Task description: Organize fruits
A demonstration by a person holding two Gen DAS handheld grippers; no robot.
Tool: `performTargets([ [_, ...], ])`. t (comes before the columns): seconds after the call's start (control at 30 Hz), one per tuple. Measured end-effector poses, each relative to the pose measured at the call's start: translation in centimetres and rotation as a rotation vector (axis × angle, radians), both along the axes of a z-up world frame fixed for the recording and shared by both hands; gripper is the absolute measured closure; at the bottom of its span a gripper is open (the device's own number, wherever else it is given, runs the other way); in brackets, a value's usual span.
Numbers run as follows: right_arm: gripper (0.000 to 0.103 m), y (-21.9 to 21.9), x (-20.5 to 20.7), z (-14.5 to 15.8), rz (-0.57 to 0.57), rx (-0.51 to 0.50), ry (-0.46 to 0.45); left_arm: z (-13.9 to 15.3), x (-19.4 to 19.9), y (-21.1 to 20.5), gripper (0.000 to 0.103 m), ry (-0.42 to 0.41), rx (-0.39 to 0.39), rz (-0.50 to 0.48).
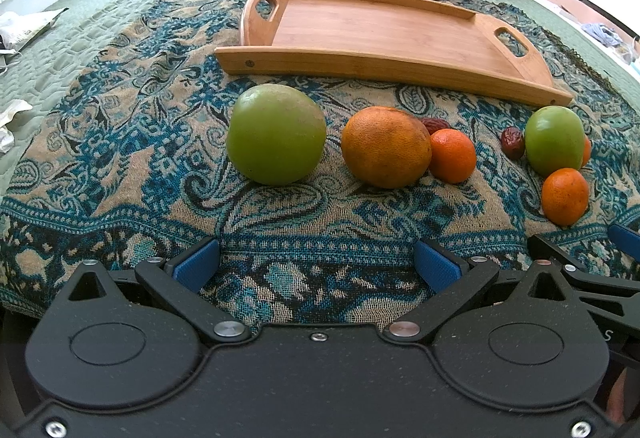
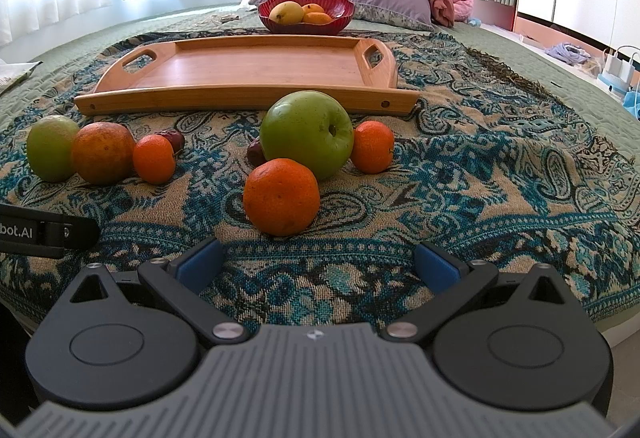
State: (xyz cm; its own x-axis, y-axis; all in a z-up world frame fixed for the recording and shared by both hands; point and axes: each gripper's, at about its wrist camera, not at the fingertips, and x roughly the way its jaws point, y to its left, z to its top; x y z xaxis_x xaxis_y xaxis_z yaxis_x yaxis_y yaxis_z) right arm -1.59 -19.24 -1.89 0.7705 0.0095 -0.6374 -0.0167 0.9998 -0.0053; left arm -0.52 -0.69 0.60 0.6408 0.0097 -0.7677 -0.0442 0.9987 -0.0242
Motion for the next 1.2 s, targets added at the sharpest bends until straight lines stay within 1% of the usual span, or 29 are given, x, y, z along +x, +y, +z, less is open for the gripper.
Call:
performTargets([
  [0.13, 0.000, 0.1, 0.5, -0.3, 0.005, -0.005, -0.002, -0.4, -0.1, 0.3, 0.000, -0.024, 0.007, 0.003],
  [0.27, 0.000, -0.2, 0.4, -0.2, 0.016, -0.020, -0.012, -0.8, -0.7, -0.2, 0.000, -0.084, 0.045, 0.006],
  [0.33, 0.000, -0.1, 0.4, 0.0, 0.015, -0.021, -0.017, -0.9, -0.8, -0.3, 0.000, -0.097, 0.048, 0.005],
  [0.43, 0.000, 0.1, -0.2, 0.0, 0.016, -0.020, -0.032, -0.8, -0.5, -0.1, 0.000, -0.083, 0.034, 0.005],
  [0.53, 0.000, -0.1, -0.3, 0.2, 0.014, -0.007, -0.042, -0.3, -0.7, 0.3, 0.000, -0.082, -0.001, 0.008],
  [0.63, 0.000, -0.1, -0.5, 0.4, 0.017, -0.004, -0.068, 0.3, -1.1, 0.4, 0.000, -0.120, -0.037, -0.017],
  [0.67, 0.003, 0.0, -0.6, 0.4, 0.023, -0.002, -0.080, 0.5, -1.2, 0.3, 0.000, -0.135, -0.041, -0.026],
  [0.8, 0.007, 0.2, -0.9, 0.7, 0.036, 0.025, -0.124, 1.3, -1.5, -0.2, 0.003, -0.199, -0.057, -0.044],
  [0.87, 0.011, 0.3, -1.0, 1.0, 0.037, 0.042, -0.152, 1.6, -1.6, -0.3, 0.007, -0.233, -0.070, -0.043],
  [0.9, 0.012, 0.4, -1.1, 1.0, 0.037, 0.045, -0.166, 1.7, -1.5, -0.4, 0.012, -0.244, -0.074, -0.045],
  [1.0, 0.018, 0.3, -1.1, 1.3, 0.031, 0.052, -0.201, 1.8, -1.2, -0.6, 0.020, -0.258, -0.076, -0.057],
  [1.07, 0.025, 0.1, -1.4, 1.4, 0.026, 0.061, -0.221, 1.9, -1.1, -0.9, 0.025, -0.272, -0.066, -0.063],
  [1.1, 0.027, 0.1, -1.4, 1.5, 0.024, 0.065, -0.229, 1.9, -1.1, -1.0, 0.030, -0.281, -0.058, -0.069],
  [1.13, 0.030, 0.0, -1.5, 1.5, 0.022, 0.069, -0.239, 1.8, -1.1, -1.1, 0.038, -0.287, -0.051, -0.076],
  [1.17, 0.035, -0.1, -1.6, 1.6, 0.022, 0.073, -0.244, 1.8, -1.1, -1.2, 0.042, -0.292, -0.045, -0.082],
  [1.2, 0.037, -0.1, -1.6, 1.6, 0.020, 0.077, -0.250, 1.8, -1.1, -1.4, 0.048, -0.296, -0.038, -0.088],
])
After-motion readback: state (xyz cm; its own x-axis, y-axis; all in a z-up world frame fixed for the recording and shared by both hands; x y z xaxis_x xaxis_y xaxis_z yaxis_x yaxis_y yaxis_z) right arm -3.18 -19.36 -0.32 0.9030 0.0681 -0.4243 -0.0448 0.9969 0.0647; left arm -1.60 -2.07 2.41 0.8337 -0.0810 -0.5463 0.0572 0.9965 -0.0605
